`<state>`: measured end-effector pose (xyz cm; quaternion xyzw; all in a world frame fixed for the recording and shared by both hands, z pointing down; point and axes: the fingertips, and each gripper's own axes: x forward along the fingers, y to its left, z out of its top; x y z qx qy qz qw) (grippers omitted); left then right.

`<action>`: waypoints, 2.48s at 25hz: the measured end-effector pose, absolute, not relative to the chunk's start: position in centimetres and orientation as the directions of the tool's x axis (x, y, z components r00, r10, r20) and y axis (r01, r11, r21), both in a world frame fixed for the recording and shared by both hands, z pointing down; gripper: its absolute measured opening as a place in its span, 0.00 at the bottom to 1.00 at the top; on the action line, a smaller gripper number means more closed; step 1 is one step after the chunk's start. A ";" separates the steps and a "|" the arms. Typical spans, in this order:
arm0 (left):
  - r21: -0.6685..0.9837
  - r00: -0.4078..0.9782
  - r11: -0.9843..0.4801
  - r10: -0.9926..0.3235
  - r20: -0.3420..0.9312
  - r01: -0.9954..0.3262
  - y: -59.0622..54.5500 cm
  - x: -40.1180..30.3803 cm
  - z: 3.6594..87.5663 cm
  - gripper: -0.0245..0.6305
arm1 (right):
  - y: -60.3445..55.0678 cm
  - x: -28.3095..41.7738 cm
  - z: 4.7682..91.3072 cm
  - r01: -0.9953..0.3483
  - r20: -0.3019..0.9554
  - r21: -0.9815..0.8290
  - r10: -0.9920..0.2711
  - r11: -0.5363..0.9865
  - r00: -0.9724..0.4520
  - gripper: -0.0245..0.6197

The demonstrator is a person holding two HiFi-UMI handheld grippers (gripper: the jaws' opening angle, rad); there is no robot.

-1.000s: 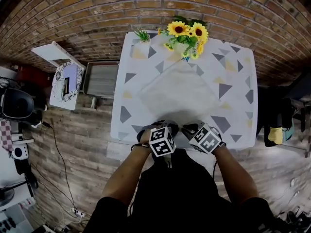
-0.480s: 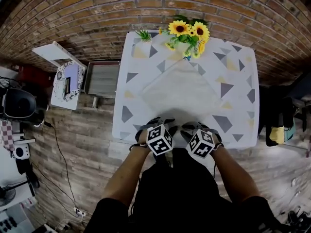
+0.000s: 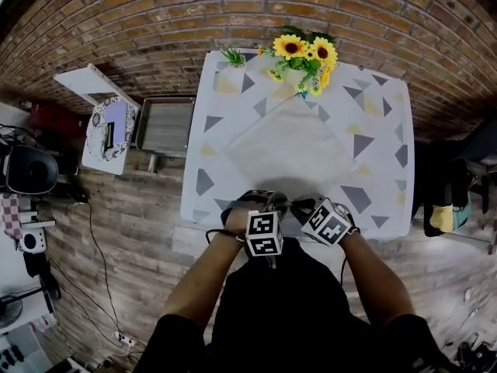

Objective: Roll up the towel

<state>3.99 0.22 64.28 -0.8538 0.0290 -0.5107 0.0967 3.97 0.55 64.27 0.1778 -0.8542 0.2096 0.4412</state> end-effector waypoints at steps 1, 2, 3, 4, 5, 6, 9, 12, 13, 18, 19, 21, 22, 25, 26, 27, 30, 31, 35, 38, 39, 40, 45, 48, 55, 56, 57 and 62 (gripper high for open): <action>-0.188 0.477 -0.981 -0.142 0.868 0.052 0.2 4.1 64.4 0.16 | 0.3 4.0 64.0 -0.503 0.822 -0.220 -0.119 0.836 -0.557 0.11; -0.173 0.477 -0.984 -0.128 0.870 0.051 0.3 4.1 64.6 0.12 | 0.1 4.2 63.8 -0.516 0.819 -0.226 -0.125 0.826 -0.560 0.11; -0.149 0.477 -0.988 -0.110 0.872 0.045 0.3 4.1 64.8 0.11 | -0.1 4.4 63.7 -0.524 0.820 -0.218 -0.136 0.823 -0.555 0.11; -0.121 0.478 -0.992 -0.090 0.874 0.034 0.3 4.2 64.9 0.10 | -0.2 4.6 63.6 -0.525 0.824 -0.198 -0.149 0.828 -0.546 0.12; -0.087 0.484 -0.996 -0.067 0.872 0.017 0.2 4.2 64.7 0.10 | -0.2 4.7 63.5 -0.517 0.828 -0.173 -0.161 0.839 -0.538 0.14; -0.044 0.494 -0.999 -0.040 0.868 -0.005 0.1 4.3 64.6 0.09 | -0.2 4.6 63.3 -0.500 0.827 -0.148 -0.170 0.853 -0.535 0.15; 0.113 0.532 -0.990 0.055 0.845 -0.078 -0.1 4.5 64.4 0.09 | 0.4 3.8 62.2 -0.432 0.810 -0.119 -0.164 0.894 -0.563 0.16; 0.230 0.561 -0.965 0.120 0.819 -0.128 -0.4 4.3 64.4 0.09 | 0.5 3.6 62.7 -0.396 0.829 -0.090 -0.152 0.914 -0.539 0.16; 0.248 0.565 -0.960 0.132 0.815 -0.133 -0.5 4.3 64.4 0.09 | 0.3 3.8 63.0 -0.395 0.837 -0.074 -0.158 0.916 -0.524 0.16; 0.178 0.540 -0.977 0.088 0.837 -0.117 -1.6 4.4 64.3 0.10 | -1.4 4.3 63.7 -0.417 0.843 -0.062 -0.177 0.907 -0.509 0.08; 0.160 0.538 -0.980 0.071 0.840 -0.120 -1.9 4.4 64.2 0.10 | -1.7 4.4 63.7 -0.416 0.843 -0.066 -0.172 0.907 -0.509 0.08; 0.125 0.532 -0.984 0.038 0.846 -0.128 -2.4 4.4 63.9 0.11 | -2.0 4.5 63.8 -0.412 0.844 -0.079 -0.159 0.908 -0.512 0.08; 0.100 0.523 -0.987 0.021 0.852 -0.124 -2.6 4.3 63.7 0.15 | -2.2 4.5 63.9 -0.410 0.844 -0.087 -0.152 0.908 -0.515 0.08; 0.005 0.483 -0.998 -0.026 0.875 -0.062 -2.3 4.1 63.1 0.19 | -2.7 4.6 64.1 -0.402 0.840 -0.108 -0.133 0.909 -0.526 0.08; -0.020 0.469 -0.999 -0.035 0.882 -0.038 -2.1 4.1 63.1 0.19 | -2.8 4.6 64.2 -0.401 0.838 -0.114 -0.129 0.909 -0.530 0.08; -0.042 0.455 -0.999 -0.046 0.889 -0.018 -1.9 4.0 63.3 0.19 | -3.0 4.6 64.3 -0.403 0.836 -0.120 -0.126 0.907 -0.534 0.08; -0.091 0.416 -0.996 -0.083 0.906 0.000 -1.9 4.0 64.5 0.20 | -3.5 4.9 64.2 -0.417 0.830 -0.127 -0.134 0.900 -0.541 0.08; -0.095 0.411 -0.995 -0.092 0.907 -0.012 -2.1 3.9 64.8 0.20 | -3.7 4.9 64.0 -0.421 0.829 -0.120 -0.143 0.899 -0.541 0.10; -0.076 0.419 -0.995 -0.096 0.903 -0.064 -2.9 3.9 64.8 0.19 | -3.5 5.0 62.5 -0.391 0.812 -0.081 -0.167 0.917 -0.559 0.15; -0.047 0.428 -0.995 -0.080 0.900 -0.088 -3.4 3.8 64.6 0.18 | -2.6 4.8 62.5 -0.342 0.822 -0.062 -0.147 0.938 -0.551 0.19; -0.039 0.428 -0.995 -0.076 0.901 -0.095 -3.6 3.8 64.5 0.18 | -2.4 4.8 62.8 -0.331 0.831 -0.052 -0.143 0.942 -0.537 0.20; -0.034 0.427 -0.994 -0.074 0.901 -0.100 -3.7 3.8 64.5 0.18 | -2.3 4.8 63.2 -0.325 0.841 -0.041 -0.143 0.945 -0.521 0.20; -0.067 0.418 -0.993 -0.103 0.903 -0.100 -4.3 3.8 63.7 0.24 | -3.6 5.5 63.8 -0.353 0.854 -0.020 -0.167 0.935 -0.492 0.16; -0.086 0.407 -0.994 -0.106 0.907 -0.068 -4.3 4.1 63.1 0.30 | -4.7 5.9 63.9 -0.363 0.850 -0.024 -0.172 0.932 -0.498 0.15; -0.167 0.346 -0.985 -0.168 0.923 -0.033 -5.2 4.8 64.3 0.30 | -7.1 6.7 62.7 -0.405 0.835 0.002 -0.224 0.914 -0.503 0.14; -0.165 0.349 -0.985 -0.170 0.921 -0.044 -5.5 4.8 64.4 0.28 | -7.0 6.8 62.4 -0.403 0.833 0.006 -0.228 0.915 -0.504 0.15; -0.159 0.356 -0.986 -0.167 0.920 -0.051 -5.6 4.8 64.5 0.25 | -6.7 6.8 62.0 -0.400 0.833 0.006 -0.226 0.916 -0.506 0.15; -0.122 0.415 -0.991 -0.130 0.901 -0.044 -6.6 4.9 64.1 0.23 | -5.3 6.3 62.4 -0.393 0.862 0.008 -0.206 0.919 -0.464 0.20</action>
